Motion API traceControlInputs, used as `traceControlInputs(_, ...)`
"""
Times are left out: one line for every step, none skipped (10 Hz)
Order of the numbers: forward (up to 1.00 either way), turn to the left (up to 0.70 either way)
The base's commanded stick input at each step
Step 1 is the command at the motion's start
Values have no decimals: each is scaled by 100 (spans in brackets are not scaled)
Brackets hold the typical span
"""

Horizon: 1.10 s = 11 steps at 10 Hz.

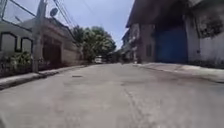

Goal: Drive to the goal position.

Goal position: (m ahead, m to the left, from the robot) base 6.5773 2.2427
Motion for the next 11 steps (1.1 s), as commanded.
traceControlInputs(100,1)
traceControlInputs(100,1)
traceControlInputs(100,1)
traceControlInputs(100,1)
traceControlInputs(100,1)
traceControlInputs(100,1)
traceControlInputs(100,1)
traceControlInputs(100,1)
traceControlInputs(100,1)
traceControlInputs(100,1)
traceControlInputs(100,1)
